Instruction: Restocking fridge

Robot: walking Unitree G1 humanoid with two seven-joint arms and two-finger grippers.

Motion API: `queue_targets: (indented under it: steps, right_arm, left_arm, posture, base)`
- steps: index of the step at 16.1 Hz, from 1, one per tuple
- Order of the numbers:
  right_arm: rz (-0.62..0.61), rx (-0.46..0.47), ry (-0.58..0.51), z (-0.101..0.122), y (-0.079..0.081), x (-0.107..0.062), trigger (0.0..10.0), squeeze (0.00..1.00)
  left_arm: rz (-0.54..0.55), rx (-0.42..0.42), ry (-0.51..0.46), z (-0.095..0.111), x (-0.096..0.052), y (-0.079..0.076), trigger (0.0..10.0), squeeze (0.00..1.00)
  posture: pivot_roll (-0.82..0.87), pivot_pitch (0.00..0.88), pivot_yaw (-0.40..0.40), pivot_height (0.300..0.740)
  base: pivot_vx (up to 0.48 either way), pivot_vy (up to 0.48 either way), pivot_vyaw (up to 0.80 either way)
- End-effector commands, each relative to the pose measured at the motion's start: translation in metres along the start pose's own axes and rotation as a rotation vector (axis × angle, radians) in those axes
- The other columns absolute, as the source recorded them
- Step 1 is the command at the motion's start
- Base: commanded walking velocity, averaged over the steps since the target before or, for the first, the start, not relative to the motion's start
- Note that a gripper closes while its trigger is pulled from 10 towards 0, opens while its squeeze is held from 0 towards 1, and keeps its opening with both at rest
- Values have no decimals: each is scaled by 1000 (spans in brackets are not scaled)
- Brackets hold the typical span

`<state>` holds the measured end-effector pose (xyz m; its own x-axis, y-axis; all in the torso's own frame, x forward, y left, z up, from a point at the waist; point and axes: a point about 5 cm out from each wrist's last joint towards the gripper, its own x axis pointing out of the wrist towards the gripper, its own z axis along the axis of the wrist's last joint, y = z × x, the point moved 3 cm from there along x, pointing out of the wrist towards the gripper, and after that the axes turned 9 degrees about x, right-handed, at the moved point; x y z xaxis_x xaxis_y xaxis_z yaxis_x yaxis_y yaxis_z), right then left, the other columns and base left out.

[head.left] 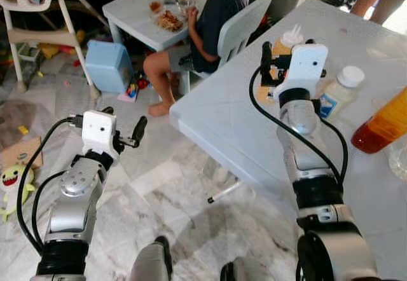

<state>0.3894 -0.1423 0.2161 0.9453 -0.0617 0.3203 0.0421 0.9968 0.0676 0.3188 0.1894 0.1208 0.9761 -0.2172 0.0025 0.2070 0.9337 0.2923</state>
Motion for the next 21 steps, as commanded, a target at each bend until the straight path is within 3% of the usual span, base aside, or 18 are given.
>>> queue_targets:
  steps: [1, 9, 10, 11, 12, 13, 21]
  right_arm:
    - [-12, 16, -3, 3, 0, 6, 10000, 0]
    - [-27, 0, 69, -5, -9, 24, 10000, 0]
    - [-29, 0, 87, -7, -11, 26, 9020, 0]
    - [-28, 7, 93, -8, -11, 28, 1137, 0]
    - [-25, 8, 93, -8, -11, 28, 1137, 0]
    - [-21, 2, 86, -7, -11, 29, 0, 0]
    - [10, -21, 55, -5, -7, 25, 471, 0]
  left_arm:
    - [-4, 4, 12, -2, -1, 1, 10000, 0]
    - [-4, 6, 11, -1, 2, 0, 10000, 0]
    - [-4, 7, 11, -1, 2, 0, 10000, 0]
    - [-3, 7, 11, -1, 2, 1, 10000, 0]
    - [-3, 7, 10, -1, 2, 1, 10000, 0]
    - [-4, 9, 9, 0, 2, 1, 10000, 0]
    - [2, 8, 6, 0, 4, 0, 10000, 0]
  posture:
    - [-9, 151, 3, 740]
    - [0, 145, 3, 740]
    - [0, 144, 3, 740]
    - [0, 143, 3, 740]
    - [0, 143, 3, 740]
    - [1, 143, 3, 740]
    - [-4, 131, -6, 740]
  base:
    - [0, 0, 0]
    - [0, 0, 0]
    - [0, 0, 0]
    - [0, 0, 0]
    - [0, 0, 0]
    - [0, 0, 0]
    - [0, 0, 0]
